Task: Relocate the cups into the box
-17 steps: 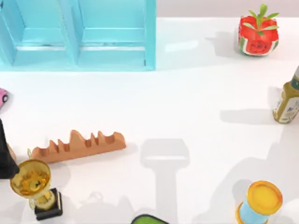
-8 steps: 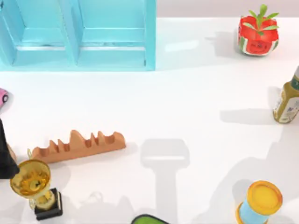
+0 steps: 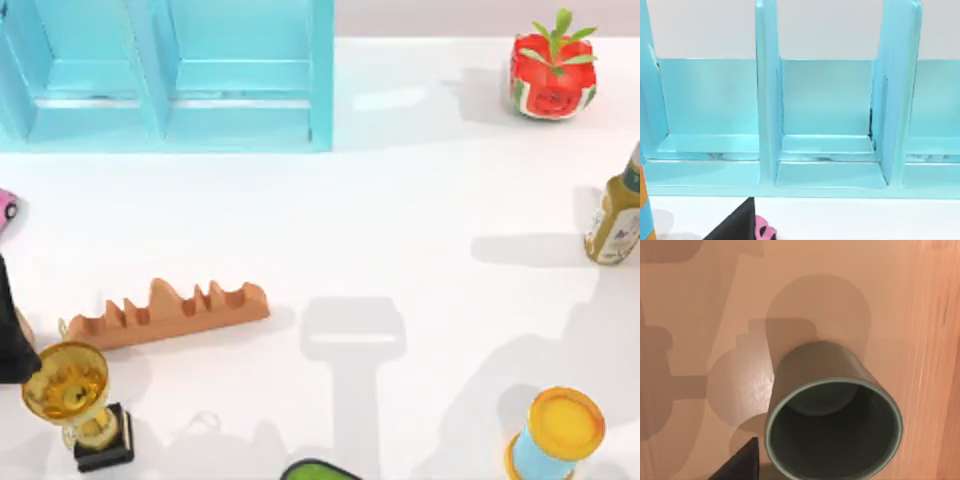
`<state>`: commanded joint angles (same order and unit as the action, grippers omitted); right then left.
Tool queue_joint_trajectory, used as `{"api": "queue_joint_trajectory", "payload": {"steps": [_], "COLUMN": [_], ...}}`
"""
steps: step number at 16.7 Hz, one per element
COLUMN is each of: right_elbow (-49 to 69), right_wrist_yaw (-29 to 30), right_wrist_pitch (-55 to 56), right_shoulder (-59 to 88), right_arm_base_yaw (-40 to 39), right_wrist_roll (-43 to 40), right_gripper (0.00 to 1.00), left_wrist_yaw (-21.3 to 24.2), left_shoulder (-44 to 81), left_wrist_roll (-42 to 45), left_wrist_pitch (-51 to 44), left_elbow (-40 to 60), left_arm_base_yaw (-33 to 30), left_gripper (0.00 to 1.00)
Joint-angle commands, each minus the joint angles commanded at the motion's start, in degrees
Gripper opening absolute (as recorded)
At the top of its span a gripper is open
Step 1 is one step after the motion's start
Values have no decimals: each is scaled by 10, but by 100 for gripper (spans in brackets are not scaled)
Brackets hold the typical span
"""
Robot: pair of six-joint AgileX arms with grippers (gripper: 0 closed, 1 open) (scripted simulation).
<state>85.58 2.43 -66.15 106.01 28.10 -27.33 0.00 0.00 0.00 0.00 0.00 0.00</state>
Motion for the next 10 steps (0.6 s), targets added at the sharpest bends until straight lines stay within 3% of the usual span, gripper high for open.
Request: {"api": "queue_joint_trajectory", "payload": {"steps": [6,10], "right_elbow": [172,220], "right_wrist_yaw": [1,0], "right_wrist_pitch": [-161,-210], "right_shoulder": [9,8], "right_arm_base_yaw": [3,2], "right_wrist_roll": [-2,-1], "right_gripper": [100,100], "left_wrist_yaw": [0,0], "left_shoulder": [0,0], "left_wrist_roll": [0,0], "left_wrist_pitch": [0,0], "left_elbow": [0,0], "left_arm_base_yaw": [0,0], "left_gripper": [100,100]}}
